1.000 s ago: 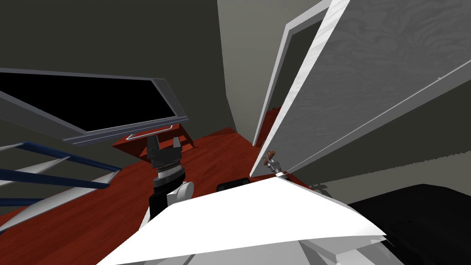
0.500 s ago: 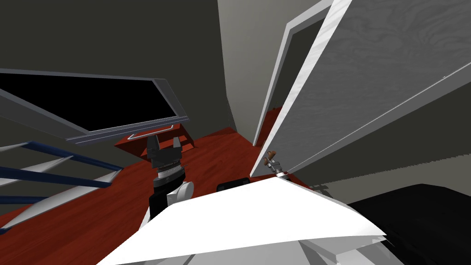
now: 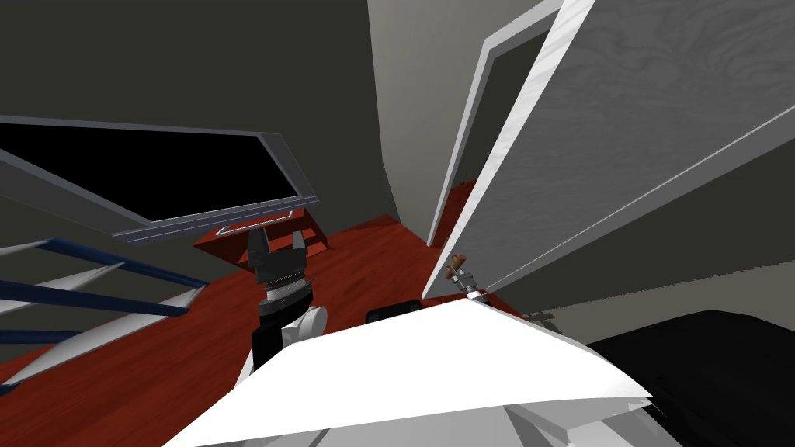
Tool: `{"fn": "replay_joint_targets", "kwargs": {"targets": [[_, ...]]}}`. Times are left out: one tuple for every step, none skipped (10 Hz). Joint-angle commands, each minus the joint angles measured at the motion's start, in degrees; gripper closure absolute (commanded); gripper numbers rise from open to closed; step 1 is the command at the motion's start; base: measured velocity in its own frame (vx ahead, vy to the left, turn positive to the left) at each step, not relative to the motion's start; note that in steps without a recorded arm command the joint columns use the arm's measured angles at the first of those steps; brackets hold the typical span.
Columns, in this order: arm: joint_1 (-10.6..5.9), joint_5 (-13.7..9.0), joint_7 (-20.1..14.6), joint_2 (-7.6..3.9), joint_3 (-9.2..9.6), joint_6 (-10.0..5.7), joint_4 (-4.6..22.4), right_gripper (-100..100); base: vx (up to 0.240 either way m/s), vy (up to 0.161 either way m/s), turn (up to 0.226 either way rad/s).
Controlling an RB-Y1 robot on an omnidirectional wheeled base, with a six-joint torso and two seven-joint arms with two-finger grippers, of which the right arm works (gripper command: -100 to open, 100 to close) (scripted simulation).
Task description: Pull the door open
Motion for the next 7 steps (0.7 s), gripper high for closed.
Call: {"fn": "replay_joint_targets", "kwargs": {"targets": [[0.25, 0.3, -0.4, -0.15, 0.50, -0.74, 0.3, 100, -0.004, 0.012, 0.033], [0.25, 0.3, -0.4, -0.15, 0.50, -0.74, 0.3, 100, 0.000, 0.000, 0.000], [0.25, 0.3, -0.4, -0.15, 0.50, -0.74, 0.3, 100, 0.000, 0.000, 0.000], [0.25, 0.3, -0.4, -0.15, 0.50, -0.74, 0.3, 100, 0.000, 0.000, 0.000], [0.25, 0.3, -0.4, -0.15, 0.50, -0.74, 0.3, 100, 0.000, 0.000, 0.000], [0.25, 0.3, -0.4, -0.15, 0.50, -0.74, 0.3, 100, 0.000, 0.000, 0.000], [0.25, 0.3, -0.4, -0.15, 0.50, -0.74, 0.3, 100, 0.000, 0.000, 0.000]]}}
